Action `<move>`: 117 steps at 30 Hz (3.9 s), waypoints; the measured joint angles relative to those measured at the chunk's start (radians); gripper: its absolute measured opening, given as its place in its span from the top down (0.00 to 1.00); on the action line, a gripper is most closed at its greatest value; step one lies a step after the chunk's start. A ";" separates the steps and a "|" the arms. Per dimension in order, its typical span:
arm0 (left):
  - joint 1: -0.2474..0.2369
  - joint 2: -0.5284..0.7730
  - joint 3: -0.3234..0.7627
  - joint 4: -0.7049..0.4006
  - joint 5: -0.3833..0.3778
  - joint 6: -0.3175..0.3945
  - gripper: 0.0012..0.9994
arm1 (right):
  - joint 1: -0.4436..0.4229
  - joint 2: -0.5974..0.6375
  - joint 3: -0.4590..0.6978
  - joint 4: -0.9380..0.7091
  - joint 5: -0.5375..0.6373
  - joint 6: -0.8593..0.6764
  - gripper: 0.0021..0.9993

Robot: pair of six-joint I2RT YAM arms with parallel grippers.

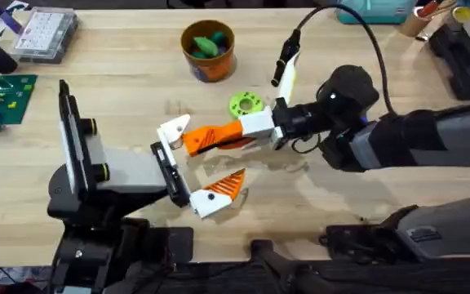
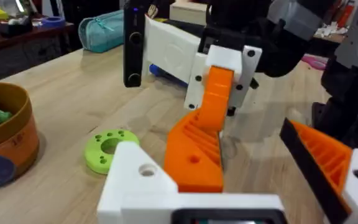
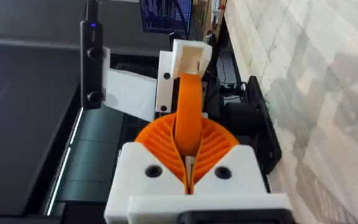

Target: Pick up the gripper from the table and insert it into the empty holder that is missing its gripper. Then pick up a screw, insert it into the mounting hole, and use the screwdriver to tighten it. Finally, clean up the table by picking up the vegetable and placing it into the bucket.

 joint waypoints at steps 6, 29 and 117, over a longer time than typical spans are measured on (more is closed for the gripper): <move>0.000 0.000 0.000 0.000 -0.001 0.000 0.01 | 0.000 0.000 0.000 0.013 0.006 0.014 0.98; 0.000 0.000 0.000 0.000 -0.006 -0.003 0.01 | 0.034 0.010 0.000 0.023 0.072 0.036 0.98; 0.001 0.000 0.000 0.000 0.001 -0.029 0.01 | 0.039 0.143 0.167 -0.023 -0.050 0.093 0.99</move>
